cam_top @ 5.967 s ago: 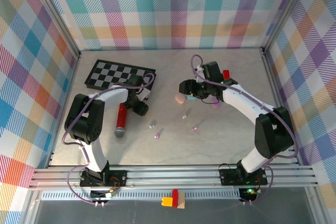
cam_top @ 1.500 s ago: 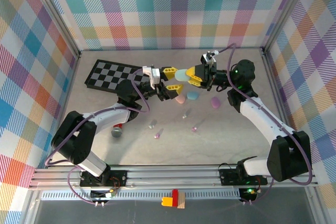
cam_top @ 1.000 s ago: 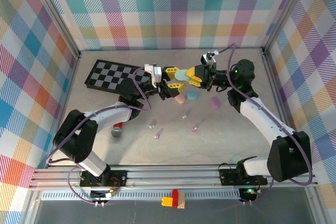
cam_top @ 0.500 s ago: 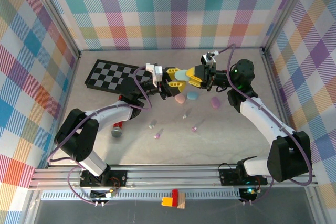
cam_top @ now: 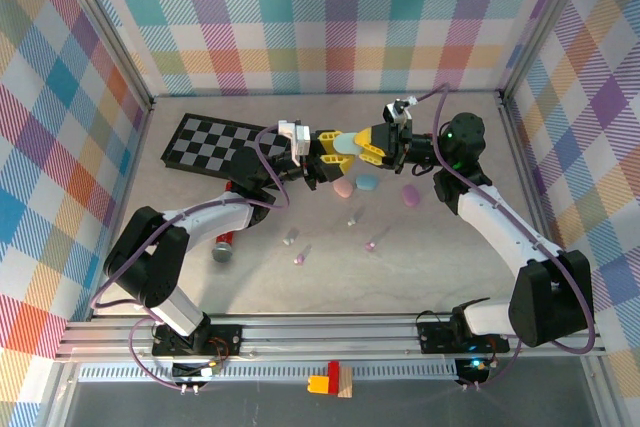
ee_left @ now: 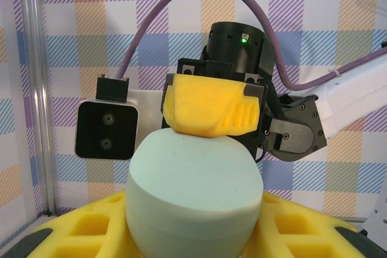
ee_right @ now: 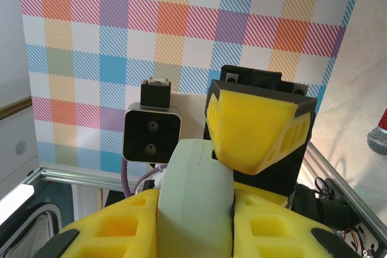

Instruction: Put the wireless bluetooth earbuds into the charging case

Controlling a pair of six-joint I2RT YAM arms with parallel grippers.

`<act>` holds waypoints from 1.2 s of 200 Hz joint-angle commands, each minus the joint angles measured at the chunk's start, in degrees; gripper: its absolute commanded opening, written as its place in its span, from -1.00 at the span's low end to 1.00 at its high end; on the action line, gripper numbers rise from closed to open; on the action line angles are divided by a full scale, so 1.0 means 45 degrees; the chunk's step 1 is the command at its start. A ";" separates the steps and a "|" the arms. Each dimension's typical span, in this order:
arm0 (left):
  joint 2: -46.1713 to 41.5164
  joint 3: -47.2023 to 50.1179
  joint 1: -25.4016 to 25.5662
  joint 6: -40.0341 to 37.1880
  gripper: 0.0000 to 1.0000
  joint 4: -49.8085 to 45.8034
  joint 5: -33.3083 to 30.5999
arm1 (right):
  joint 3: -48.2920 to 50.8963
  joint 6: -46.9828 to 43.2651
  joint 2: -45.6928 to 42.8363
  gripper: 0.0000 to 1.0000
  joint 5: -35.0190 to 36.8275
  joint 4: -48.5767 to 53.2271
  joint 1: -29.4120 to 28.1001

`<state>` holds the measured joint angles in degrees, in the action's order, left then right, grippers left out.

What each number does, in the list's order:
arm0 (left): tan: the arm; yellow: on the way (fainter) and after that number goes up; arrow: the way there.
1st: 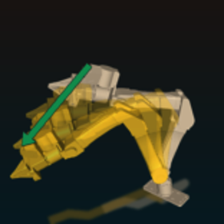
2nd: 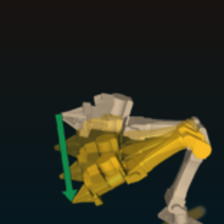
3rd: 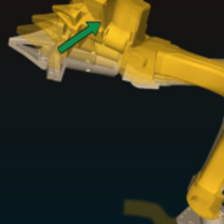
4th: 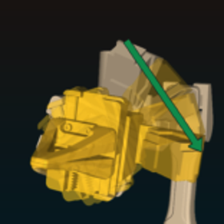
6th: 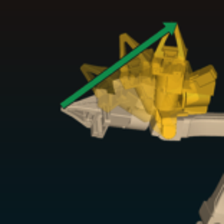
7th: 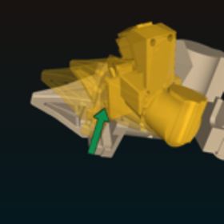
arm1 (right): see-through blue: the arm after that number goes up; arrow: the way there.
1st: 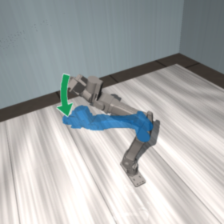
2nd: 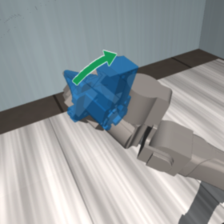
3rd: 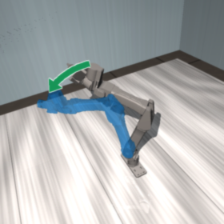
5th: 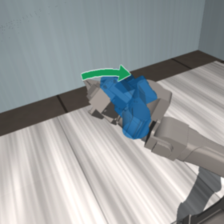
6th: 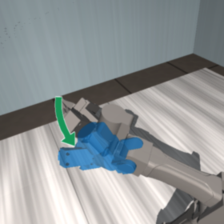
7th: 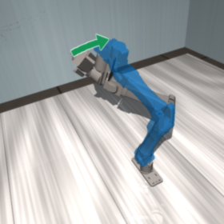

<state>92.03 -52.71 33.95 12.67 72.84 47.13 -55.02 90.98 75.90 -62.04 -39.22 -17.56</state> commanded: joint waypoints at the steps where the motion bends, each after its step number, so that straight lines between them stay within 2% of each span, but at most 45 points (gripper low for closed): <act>1: 0.0003 -0.0350 0.0150 0.0154 -0.32 0.0680 0.0539 | -0.0354 -0.0439 -0.0069 -0.80 0.0164 0.0127 0.0026; 11: -0.0021 -0.0309 0.0138 0.0120 -0.32 0.0671 0.0556 | -0.0355 -0.0524 -0.0106 -0.68 0.0202 0.0124 0.0021; 28: -0.0077 -0.0180 0.0150 0.0095 -0.32 0.0666 0.0556 | -0.0389 -0.0864 -0.0220 -0.22 0.0344 0.0381 0.0055; 49: -0.0252 0.0135 0.0128 0.0031 -0.32 0.0577 0.0361 | -0.0410 -0.1635 -0.0428 0.17 0.0694 0.1414 0.0223; 69: -0.0548 0.0507 0.0099 -0.0247 -0.32 0.0143 0.0229 | -0.0324 -0.2256 -0.0632 0.41 0.1013 0.2066 0.0598; 84: -0.0841 0.0734 0.0055 -0.0363 -0.31 -0.0475 0.0124 | -0.0423 -0.3681 -0.0975 0.51 0.1394 0.3522 0.0881; 97: -0.1058 0.0857 -0.0011 -0.0329 -0.31 -0.1137 0.0089 | -0.0752 -0.6037 -0.1379 0.57 0.1865 0.5443 0.0993; 118: -0.1379 0.1146 -0.0093 -0.0346 -0.31 -0.1720 0.0023 | -0.1659 -1.1184 -0.2168 0.63 0.3287 0.9627 0.0917; 135: -0.1682 0.1166 -0.0182 -0.0261 -0.31 -0.2651 -0.0026 | -0.2486 -1.5868 -0.2901 0.64 0.5480 1.3011 0.0444; 144: -0.1857 0.1195 -0.0202 -0.0485 -0.31 -0.3117 0.0014 | -0.2577 -1.7690 -0.3338 0.66 0.6821 1.3814 -0.0039; 157: -0.2073 0.1300 -0.0202 -0.0749 -0.31 -0.3609 -0.0033 | -0.2592 -1.9719 -0.3765 0.69 0.7561 1.4227 -0.0696; 182: -0.2354 0.1441 -0.0202 -0.1220 -0.32 -0.4281 -0.0084 | -0.3175 -2.1900 -0.3722 0.73 0.8515 1.5070 -0.1979; 198: -0.2384 0.1441 -0.0202 -0.1283 -0.33 -0.4269 0.0014 | -0.3590 -2.2636 -0.3334 0.73 0.8847 1.5549 -0.2420; 240: -0.2496 0.1368 -0.0221 -0.1289 -0.33 -0.4271 0.0190 | -0.4254 -2.3131 -0.2622 0.74 0.9596 1.5586 -0.2874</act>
<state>82.76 -46.63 33.56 8.12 53.60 46.96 -71.61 -7.31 63.22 -22.09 28.71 -29.85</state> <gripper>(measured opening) 0.350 0.867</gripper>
